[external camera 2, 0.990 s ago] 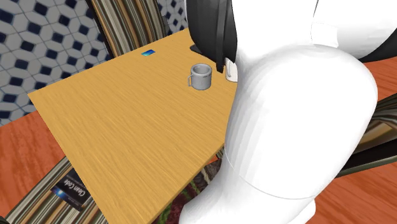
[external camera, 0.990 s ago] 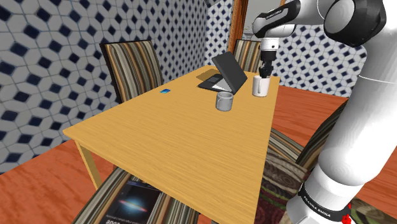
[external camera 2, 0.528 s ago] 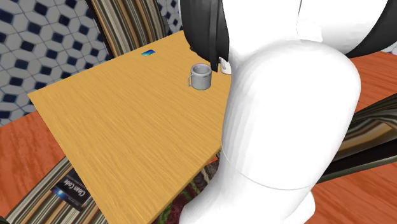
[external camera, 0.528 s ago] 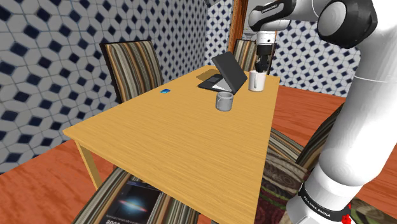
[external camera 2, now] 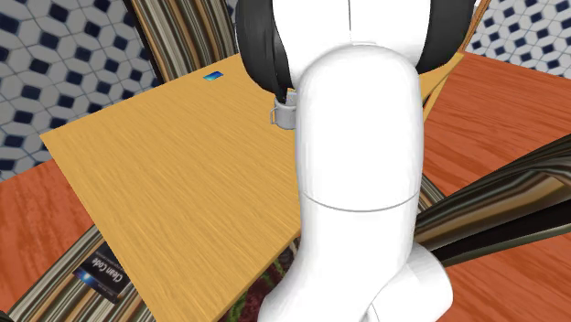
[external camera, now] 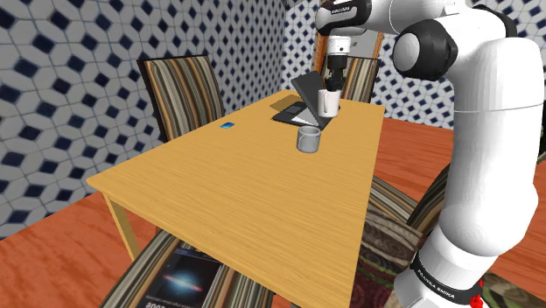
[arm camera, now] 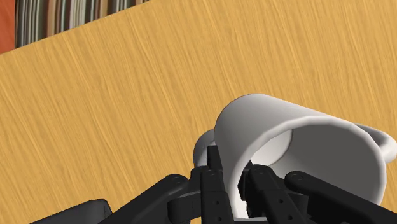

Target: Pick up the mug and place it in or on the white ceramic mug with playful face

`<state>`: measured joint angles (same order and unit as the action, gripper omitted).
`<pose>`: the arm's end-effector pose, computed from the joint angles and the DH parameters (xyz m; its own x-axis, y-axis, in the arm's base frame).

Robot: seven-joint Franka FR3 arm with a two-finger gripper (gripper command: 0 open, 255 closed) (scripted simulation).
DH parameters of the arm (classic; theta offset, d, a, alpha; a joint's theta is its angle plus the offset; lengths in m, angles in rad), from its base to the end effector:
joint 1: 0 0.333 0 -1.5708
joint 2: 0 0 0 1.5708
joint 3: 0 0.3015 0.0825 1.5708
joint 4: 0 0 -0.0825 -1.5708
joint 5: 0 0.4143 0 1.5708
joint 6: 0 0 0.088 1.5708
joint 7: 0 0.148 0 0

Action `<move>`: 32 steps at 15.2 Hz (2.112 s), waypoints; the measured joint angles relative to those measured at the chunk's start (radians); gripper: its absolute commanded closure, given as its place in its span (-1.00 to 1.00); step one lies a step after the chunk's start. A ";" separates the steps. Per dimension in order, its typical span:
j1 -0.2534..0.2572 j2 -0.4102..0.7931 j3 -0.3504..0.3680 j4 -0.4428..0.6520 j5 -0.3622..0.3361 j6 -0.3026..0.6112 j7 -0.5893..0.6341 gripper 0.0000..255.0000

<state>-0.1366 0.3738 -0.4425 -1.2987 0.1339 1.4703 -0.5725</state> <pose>0.5847 -0.3082 0.4791 0.9881 0.0147 -0.1534 0.0038 -0.9975 -0.0710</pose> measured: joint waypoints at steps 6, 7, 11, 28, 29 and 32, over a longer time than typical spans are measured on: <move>-0.017 0.189 0.037 0.290 0.066 -0.106 0.067 1.00; -0.015 0.191 0.038 0.283 0.067 -0.097 0.069 1.00; 0.000 0.175 0.037 0.202 0.062 -0.033 0.067 1.00; 0.028 0.154 0.037 0.012 0.057 0.137 0.060 1.00; 0.028 0.154 0.037 0.012 0.057 0.137 0.060 -1.00; 0.028 0.154 0.037 0.010 0.057 0.138 0.060 -1.00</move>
<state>-0.1083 0.5283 -0.4050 -1.2890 0.1911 1.6082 -0.5127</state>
